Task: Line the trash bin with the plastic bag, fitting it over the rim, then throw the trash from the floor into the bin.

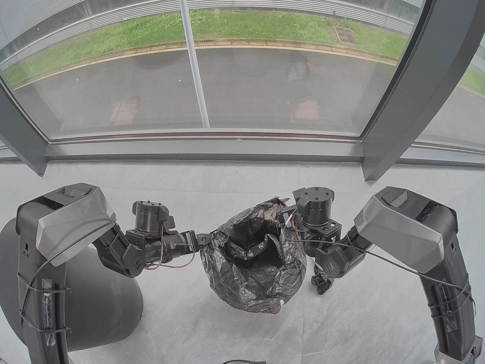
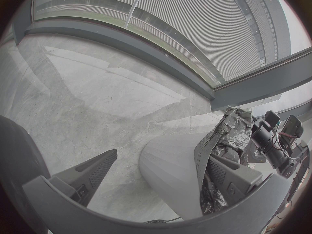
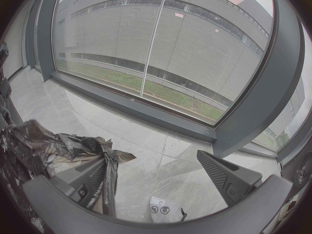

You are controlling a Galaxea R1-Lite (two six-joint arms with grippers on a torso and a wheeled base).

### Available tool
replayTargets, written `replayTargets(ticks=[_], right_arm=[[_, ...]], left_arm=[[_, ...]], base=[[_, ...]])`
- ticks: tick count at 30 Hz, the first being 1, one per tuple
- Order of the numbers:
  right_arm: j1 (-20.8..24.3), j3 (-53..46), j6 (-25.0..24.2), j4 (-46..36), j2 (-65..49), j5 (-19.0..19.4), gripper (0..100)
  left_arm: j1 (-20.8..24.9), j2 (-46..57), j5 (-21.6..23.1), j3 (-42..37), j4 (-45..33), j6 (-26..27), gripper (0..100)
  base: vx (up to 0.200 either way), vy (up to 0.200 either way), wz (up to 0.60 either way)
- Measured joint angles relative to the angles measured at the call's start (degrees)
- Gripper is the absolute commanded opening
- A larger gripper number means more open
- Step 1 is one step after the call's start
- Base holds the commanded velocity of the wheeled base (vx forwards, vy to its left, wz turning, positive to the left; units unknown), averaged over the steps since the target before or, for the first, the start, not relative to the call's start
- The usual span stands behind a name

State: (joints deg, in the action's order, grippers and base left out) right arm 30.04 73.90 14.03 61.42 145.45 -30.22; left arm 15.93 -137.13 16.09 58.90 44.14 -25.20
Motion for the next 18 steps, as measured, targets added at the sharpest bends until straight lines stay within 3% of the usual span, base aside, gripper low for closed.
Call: replayTargets(ticks=[18], right_arm=[[-0.46, -0.3, -0.05, -0.13, 0.52, 0.01, 100]], left_arm=[[-0.06, -1.12, -2.02, -1.35, 0.0, 0.05, 100]], base=[[0.0, 0.0, 0.0]])
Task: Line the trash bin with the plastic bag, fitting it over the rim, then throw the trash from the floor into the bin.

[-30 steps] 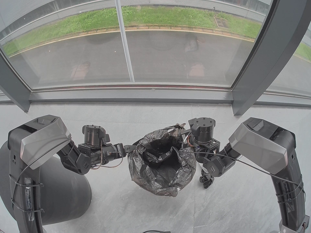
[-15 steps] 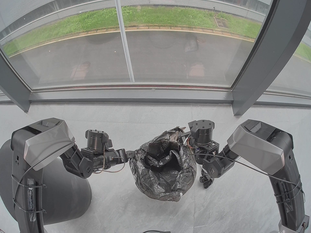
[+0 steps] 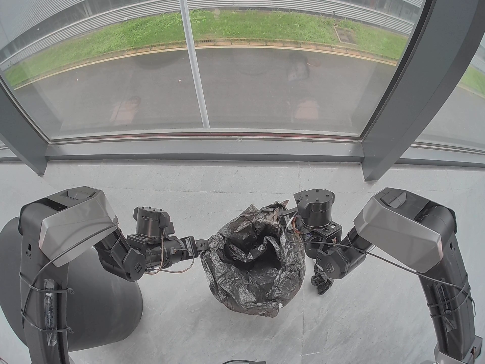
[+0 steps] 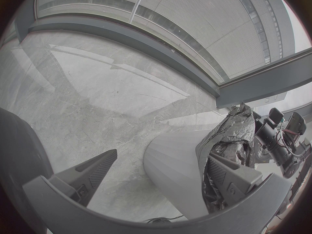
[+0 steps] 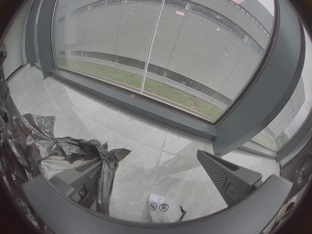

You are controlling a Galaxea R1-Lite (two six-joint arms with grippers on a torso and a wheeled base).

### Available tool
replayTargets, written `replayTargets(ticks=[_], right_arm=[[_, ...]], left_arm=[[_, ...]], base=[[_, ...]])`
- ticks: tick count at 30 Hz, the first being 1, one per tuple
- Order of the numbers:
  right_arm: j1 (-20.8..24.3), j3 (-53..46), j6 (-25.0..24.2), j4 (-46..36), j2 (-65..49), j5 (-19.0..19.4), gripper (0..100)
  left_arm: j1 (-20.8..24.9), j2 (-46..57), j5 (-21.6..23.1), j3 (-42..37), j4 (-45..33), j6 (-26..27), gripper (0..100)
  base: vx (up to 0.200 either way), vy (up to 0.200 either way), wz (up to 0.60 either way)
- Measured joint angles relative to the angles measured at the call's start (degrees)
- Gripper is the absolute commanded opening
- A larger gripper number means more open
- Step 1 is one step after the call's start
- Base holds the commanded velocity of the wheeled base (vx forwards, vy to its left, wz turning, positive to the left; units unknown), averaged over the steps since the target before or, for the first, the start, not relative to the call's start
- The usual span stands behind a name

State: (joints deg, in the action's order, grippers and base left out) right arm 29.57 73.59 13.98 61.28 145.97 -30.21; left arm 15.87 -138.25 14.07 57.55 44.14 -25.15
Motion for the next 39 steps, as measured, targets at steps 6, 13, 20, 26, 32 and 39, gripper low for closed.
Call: replayTargets(ticks=[6, 13, 20, 26, 32, 39], right_arm=[[-0.34, -0.26, 0.02, 1.39, 0.72, 0.0, 100], [-0.85, -0.56, 0.07, 1.34, 0.94, 0.0, 100], [-0.67, -1.72, 0.07, 1.52, -0.16, -0.09, 100], [-0.06, -3.01, 0.11, 1.54, -1.51, -0.11, 100], [0.85, -4.99, 0.07, 1.5, -3.83, -0.04, 100], [2.21, -8.52, 0.07, 0.99, -7.49, 0.22, 100]], left_arm=[[0.02, -0.15, -0.01, -0.11, 0.0, -0.05, 100], [0.05, -0.17, -0.04, -0.09, -0.02, -0.13, 100], [0.35, 1.73, -1.16, -1.35, -0.52, -1.28, 100], [0.79, 4.55, -1.23, -2.18, -4.53, -2.27, 100], [1.66, 8.29, -0.79, -4.85, -4.77, -2.4, 100], [3.41, 13.47, -0.57, -9.59, -4.43, -2.44, 100]], base=[[0.0, 0.0, 0.0], [0.0, 0.0, 0.0], [0.0, 0.0, 0.0], [0.0, 0.0, 0.0], [0.0, 0.0, 0.0], [0.0, 0.0, 0.0]])
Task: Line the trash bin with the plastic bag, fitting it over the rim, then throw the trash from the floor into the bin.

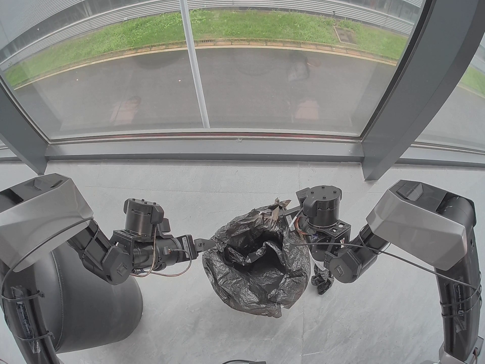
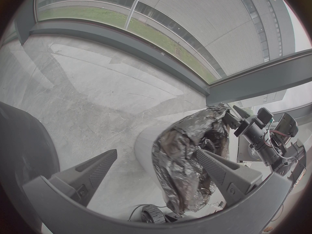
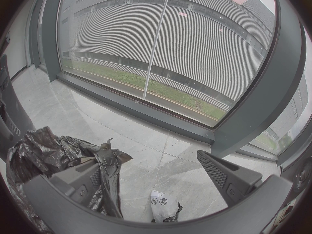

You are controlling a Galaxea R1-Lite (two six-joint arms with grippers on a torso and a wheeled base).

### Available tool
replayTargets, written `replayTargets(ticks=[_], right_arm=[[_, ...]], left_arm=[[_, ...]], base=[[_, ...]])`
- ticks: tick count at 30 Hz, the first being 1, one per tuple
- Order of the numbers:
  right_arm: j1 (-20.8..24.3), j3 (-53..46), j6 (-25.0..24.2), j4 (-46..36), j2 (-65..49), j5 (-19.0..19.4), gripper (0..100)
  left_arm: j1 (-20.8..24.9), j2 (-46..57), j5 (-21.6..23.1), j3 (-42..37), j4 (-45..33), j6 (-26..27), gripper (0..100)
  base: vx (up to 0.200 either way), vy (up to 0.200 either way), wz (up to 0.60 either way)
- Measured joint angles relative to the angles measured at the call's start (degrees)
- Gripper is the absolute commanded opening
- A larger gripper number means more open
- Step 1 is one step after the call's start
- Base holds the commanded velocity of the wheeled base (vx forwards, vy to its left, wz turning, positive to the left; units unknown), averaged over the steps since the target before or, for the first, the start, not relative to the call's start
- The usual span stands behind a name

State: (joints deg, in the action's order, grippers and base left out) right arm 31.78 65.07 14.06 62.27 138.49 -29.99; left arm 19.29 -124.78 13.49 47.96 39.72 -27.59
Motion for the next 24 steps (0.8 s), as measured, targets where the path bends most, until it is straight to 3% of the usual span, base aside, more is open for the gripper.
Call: replayTargets(ticks=[8, 16, 24], right_arm=[[0.63, -3.15, 0.06, -0.06, -2.71, 0.22, 100], [1.34, -6.69, 0.17, -4.61, -5.13, 3.74, 100], [0.51, -7.56, -0.71, -4.79, -5.94, 4.68, 100]], left_arm=[[0.61, 4.85, 0.02, -3.89, 0.11, -0.24, 100], [1.55, 8.8, 0.22, -7.28, 0.13, -0.6, 100], [2.4, 10.47, 0.22, -9.31, 0.16, -0.73, 100]], base=[[0.0, 0.0, 0.0], [0.0, 0.0, 0.0], [0.0, 0.0, 0.0]])
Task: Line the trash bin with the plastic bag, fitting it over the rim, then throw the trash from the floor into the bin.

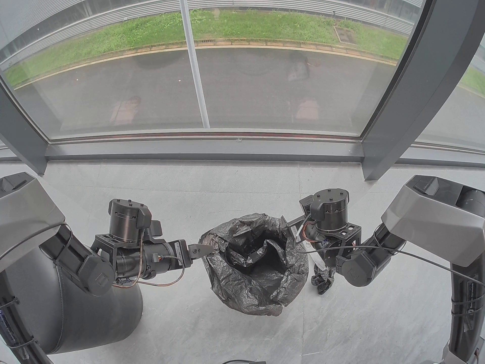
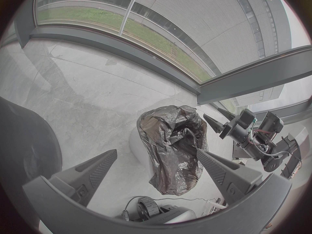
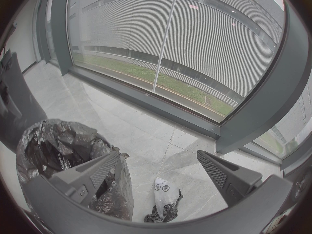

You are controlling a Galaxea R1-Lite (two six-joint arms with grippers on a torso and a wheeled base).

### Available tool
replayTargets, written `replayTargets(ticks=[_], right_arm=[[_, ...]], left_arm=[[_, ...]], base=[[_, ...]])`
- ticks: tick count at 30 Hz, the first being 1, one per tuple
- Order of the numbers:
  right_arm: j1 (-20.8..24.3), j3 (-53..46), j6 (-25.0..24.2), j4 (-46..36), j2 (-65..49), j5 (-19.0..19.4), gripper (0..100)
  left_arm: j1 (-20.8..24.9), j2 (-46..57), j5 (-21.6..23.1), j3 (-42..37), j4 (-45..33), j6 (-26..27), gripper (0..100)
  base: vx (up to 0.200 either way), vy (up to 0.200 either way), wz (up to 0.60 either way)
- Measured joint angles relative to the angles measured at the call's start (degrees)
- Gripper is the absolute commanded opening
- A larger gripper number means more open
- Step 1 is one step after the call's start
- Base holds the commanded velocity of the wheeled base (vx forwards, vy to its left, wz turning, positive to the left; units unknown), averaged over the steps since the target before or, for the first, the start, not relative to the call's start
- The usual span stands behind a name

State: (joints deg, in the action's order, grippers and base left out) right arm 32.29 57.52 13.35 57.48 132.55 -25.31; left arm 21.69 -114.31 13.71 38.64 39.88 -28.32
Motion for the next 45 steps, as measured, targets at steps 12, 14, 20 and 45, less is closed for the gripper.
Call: replayTargets(ticks=[12, 14, 20, 45], right_arm=[[2.07, -8.98, -11.63, 1.76, -7.57, -0.37, 100], [2.13, -11.19, -13.28, 3.96, -8.87, -0.48, 100], [1.38, -19.09, -16.06, 16.36, -11.72, -0.59, 100], [-3.83, -25.43, -19.01, 23.72, -13.01, 0.05, 100]], left_arm=[[7.02, 3.8, -6.22, -5.35, 0.09, -5.47, 100], [8.35, 3.27, -10.74, -5.49, 0.61, -5.8, 100], [11.76, -0.68, -17.83, -4.66, 4.11, -5.01, 100], [15.58, -13.8, -27.7, 2.01, 5.47, 3.78, 100]], base=[[0.0, 0.0, 0.0], [0.0, 0.0, 0.0], [0.0, 0.0, 0.0], [0.0, 0.0, 0.0]])
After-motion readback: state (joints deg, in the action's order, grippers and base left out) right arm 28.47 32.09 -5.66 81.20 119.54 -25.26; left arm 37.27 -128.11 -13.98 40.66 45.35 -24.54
